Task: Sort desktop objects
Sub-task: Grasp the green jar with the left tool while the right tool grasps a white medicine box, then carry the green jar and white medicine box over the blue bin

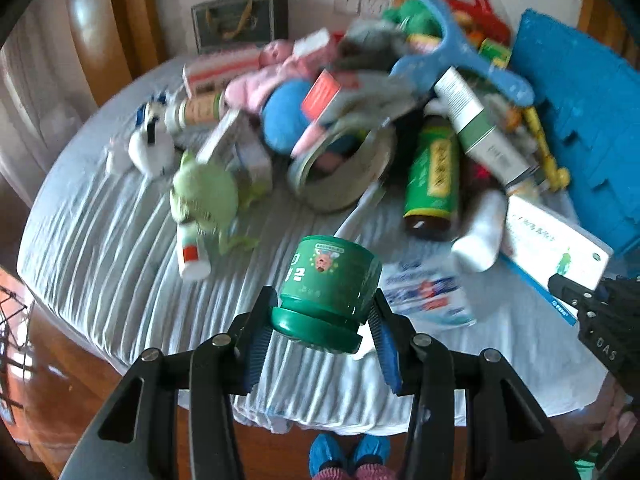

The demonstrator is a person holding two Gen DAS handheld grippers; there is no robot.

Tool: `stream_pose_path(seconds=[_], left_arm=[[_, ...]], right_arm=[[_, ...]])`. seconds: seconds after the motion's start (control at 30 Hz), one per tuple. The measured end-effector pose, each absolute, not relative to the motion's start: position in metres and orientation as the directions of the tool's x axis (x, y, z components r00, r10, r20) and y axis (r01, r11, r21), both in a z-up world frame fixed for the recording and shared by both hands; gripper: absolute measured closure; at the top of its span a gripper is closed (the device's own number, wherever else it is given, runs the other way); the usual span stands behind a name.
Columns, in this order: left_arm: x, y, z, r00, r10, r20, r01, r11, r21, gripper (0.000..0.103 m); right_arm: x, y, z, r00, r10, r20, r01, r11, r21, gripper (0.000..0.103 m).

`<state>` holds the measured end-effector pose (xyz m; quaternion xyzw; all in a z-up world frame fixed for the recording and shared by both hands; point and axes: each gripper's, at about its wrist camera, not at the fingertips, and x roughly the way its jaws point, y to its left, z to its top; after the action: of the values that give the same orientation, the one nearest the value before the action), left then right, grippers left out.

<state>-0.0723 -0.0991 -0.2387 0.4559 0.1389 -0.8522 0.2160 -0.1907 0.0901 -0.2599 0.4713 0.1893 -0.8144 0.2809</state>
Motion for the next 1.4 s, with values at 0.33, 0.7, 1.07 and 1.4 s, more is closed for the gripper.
stream_pose_path(seconds=[0.33,0.7,1.07,1.4], left_arm=[[-0.082,-0.069,-0.181,-0.582,-0.245,-0.776,0.438,-0.898,-0.045,0.057],[-0.079,-0.028,-0.117,-0.707,-0.252,-0.661,0.355,-0.935,-0.023,0.057],[-0.109,0.049,-0.049,-0.836,-0.226,-0.499,0.241,-0.970,0.037,0.057],[-0.217,0.164,-0.001,-0.904,-0.155,-0.398,0.149,-0.988,0.047,0.057]], right_arm=[[-0.182,0.104,-0.210,-0.489,-0.356,-0.797,0.635,-0.771,-0.046,0.086],[-0.155,0.127,-0.125,-0.616,-0.456,-0.642,0.617,-0.786,-0.034,0.086],[-0.157,0.197,-0.056,-0.770,-0.450,-0.452,0.519,-0.854,-0.034,0.086],[-0.256,0.305,-0.012,-0.848,-0.373,-0.377,0.423,-0.905,-0.056,0.086]])
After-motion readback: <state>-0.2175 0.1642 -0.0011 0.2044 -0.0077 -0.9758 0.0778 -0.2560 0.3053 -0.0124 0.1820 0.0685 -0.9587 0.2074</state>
